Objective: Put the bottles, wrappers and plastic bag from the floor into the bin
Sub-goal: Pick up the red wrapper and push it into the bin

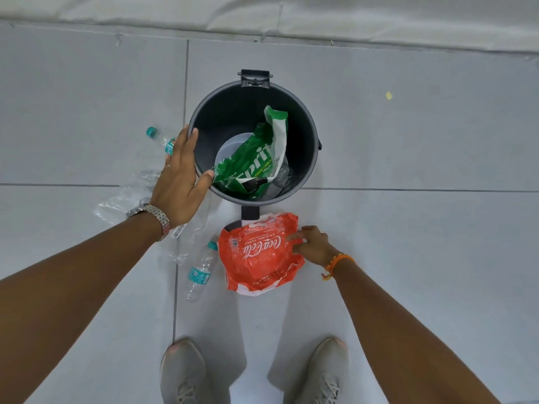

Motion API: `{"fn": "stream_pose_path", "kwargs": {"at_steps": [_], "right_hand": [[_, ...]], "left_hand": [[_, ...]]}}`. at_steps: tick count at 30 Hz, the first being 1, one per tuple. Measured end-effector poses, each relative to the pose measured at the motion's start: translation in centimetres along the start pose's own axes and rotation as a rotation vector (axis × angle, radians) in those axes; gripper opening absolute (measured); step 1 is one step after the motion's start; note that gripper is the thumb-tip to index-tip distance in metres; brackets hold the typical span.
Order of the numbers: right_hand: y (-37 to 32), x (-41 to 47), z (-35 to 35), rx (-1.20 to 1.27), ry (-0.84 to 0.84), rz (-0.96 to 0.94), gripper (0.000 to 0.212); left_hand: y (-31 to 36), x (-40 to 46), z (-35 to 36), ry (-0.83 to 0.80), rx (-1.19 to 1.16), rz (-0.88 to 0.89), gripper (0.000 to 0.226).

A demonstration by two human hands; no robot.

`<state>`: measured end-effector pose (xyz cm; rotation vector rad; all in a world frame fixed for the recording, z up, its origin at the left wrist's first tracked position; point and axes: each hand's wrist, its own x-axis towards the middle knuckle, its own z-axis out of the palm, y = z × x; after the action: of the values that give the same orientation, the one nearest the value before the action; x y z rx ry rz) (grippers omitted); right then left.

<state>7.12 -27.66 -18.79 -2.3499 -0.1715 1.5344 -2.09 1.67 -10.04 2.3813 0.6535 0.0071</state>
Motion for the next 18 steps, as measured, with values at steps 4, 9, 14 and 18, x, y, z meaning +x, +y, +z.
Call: {"fn": "stream_pose_path", "kwargs": {"at_steps": [4,9,14,18], "right_hand": [[0.2,1.2,1.4,0.121,0.046,0.008,0.034],[2.1,-5.6,-1.3,0.405,0.591,-0.101,0.025],[4.7,-17.6,-9.1,0.612,0.785,-0.275,0.038],[0.9,-21.8,-14.2,0.894,0.908,-0.290,0.014]], "left_hand": [[-0.2,0.0,0.2,-0.002,-0.008,0.000,0.074],[-0.3,0.1,-0.4,-0.042,0.008,0.013,0.075],[0.4,0.2,-1.0,-0.083,0.050,-0.016,0.076],[0.8,0.2,-1.3,-0.100,0.069,-0.047,0.078]]}}
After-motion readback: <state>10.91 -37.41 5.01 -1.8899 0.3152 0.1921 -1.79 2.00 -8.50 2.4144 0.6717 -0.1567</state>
